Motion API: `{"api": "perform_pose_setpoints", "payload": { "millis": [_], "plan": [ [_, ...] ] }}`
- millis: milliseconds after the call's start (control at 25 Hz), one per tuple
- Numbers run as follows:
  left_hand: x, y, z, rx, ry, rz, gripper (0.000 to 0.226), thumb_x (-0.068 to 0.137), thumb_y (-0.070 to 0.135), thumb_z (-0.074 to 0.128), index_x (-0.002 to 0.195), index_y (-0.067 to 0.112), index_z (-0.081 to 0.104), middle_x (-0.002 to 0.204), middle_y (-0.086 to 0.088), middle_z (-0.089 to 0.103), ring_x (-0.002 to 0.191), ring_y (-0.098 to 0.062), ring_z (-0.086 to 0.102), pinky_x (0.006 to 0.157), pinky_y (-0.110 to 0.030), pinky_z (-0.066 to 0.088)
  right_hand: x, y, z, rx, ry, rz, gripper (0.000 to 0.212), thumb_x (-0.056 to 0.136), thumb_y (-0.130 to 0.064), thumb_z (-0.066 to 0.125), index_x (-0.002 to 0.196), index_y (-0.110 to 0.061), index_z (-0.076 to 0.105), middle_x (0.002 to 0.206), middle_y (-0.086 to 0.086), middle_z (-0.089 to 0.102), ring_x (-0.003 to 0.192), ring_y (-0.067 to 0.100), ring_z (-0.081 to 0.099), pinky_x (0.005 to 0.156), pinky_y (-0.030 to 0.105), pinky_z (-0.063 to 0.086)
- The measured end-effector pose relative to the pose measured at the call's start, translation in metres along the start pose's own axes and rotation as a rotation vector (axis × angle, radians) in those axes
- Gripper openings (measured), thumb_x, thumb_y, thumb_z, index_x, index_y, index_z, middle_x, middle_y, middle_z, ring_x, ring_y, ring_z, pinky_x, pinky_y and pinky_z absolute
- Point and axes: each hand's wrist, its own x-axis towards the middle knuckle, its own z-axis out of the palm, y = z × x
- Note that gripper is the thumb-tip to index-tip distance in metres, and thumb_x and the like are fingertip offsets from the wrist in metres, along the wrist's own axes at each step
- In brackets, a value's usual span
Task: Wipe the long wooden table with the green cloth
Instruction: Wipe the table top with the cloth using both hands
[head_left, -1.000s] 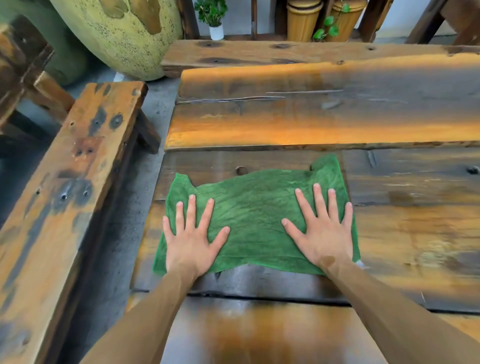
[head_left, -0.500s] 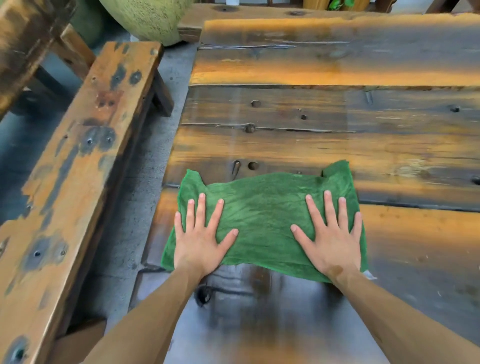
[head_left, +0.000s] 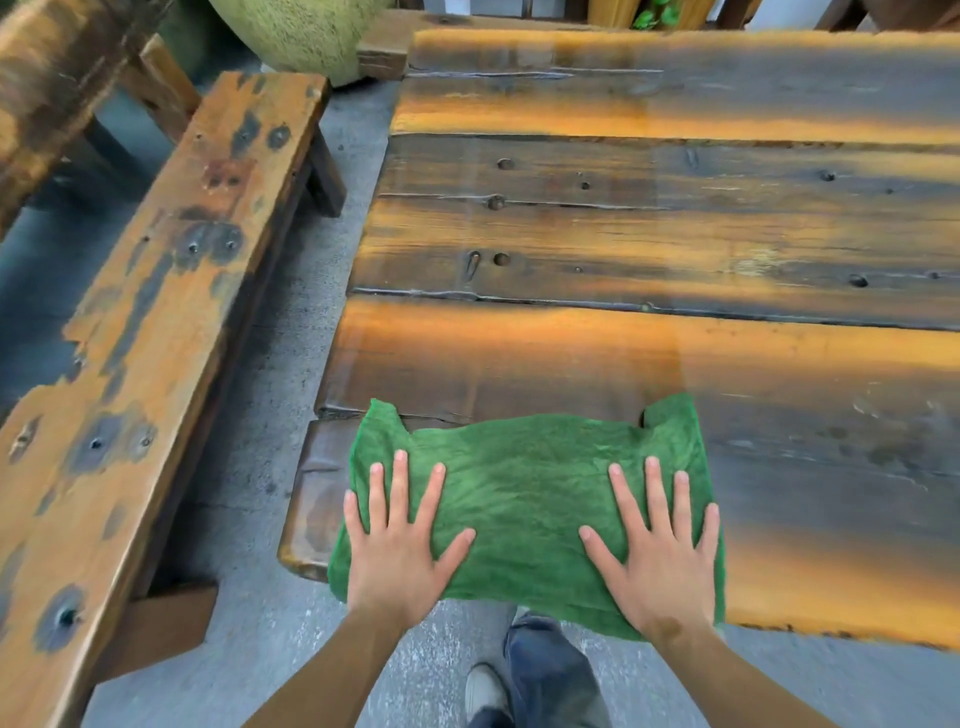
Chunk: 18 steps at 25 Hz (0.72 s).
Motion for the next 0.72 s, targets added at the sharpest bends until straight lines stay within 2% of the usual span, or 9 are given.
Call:
{"api": "perform_pose_setpoints", "payload": {
  "millis": [160, 280, 360, 520, 720],
  "plan": [
    [-0.034, 0.019, 0.007, 0.021, -0.050, 0.017, 0.080, 0.096, 0.076, 0.020, 0.161, 0.030, 0.022, 0.170, -0.015, 0.009, 0.152, -0.047, 0.015, 0.111, -0.074, 0.019, -0.037, 0.023, 0.003, 0.013, -0.025, 0.088, 0.077, 0.088, -0.084, 0.017, 0.157, -0.049, 0.011, 0.169, -0.005, 0.004, 0.155, 0.027, 0.005, 0.120, 0.060, 0.010],
    [-0.029, 0.031, 0.006, 0.025, -0.088, -0.024, 0.081, 0.094, 0.078, 0.019, 0.160, 0.031, 0.022, 0.169, -0.016, 0.013, 0.149, -0.053, 0.017, 0.105, -0.083, 0.018, -0.040, 0.029, 0.001, 0.023, -0.044, 0.163, 0.077, 0.086, -0.087, 0.012, 0.155, -0.054, 0.003, 0.169, -0.009, -0.003, 0.155, 0.024, -0.003, 0.121, 0.059, 0.004],
    [-0.016, 0.039, 0.004, 0.028, -0.089, -0.040, 0.082, 0.093, 0.079, 0.018, 0.160, 0.032, 0.021, 0.168, -0.017, 0.015, 0.148, -0.055, 0.018, 0.101, -0.086, 0.016, -0.029, 0.029, -0.001, 0.015, -0.050, 0.203, 0.077, 0.086, -0.087, 0.011, 0.155, -0.053, 0.002, 0.169, -0.007, -0.001, 0.155, 0.025, -0.002, 0.121, 0.060, 0.005],
    [0.018, 0.055, -0.005, 0.017, -0.084, -0.035, 0.082, 0.091, 0.077, 0.023, 0.160, 0.031, 0.021, 0.168, -0.016, 0.016, 0.148, -0.054, 0.018, 0.104, -0.084, 0.017, 0.009, 0.040, -0.008, 0.002, -0.055, 0.173, 0.078, 0.088, -0.084, 0.016, 0.157, -0.047, 0.014, 0.168, 0.000, 0.014, 0.154, 0.032, 0.010, 0.117, 0.066, 0.012],
    [0.071, 0.063, -0.012, 0.041, -0.065, 0.033, 0.081, 0.093, 0.077, 0.018, 0.160, 0.033, 0.020, 0.169, -0.013, 0.015, 0.152, -0.048, 0.015, 0.110, -0.079, 0.015, 0.062, 0.051, -0.015, -0.005, -0.016, 0.156, 0.079, 0.089, -0.083, 0.018, 0.158, -0.044, 0.015, 0.168, 0.002, 0.015, 0.153, 0.033, 0.012, 0.117, 0.067, 0.012]
  ]
}}
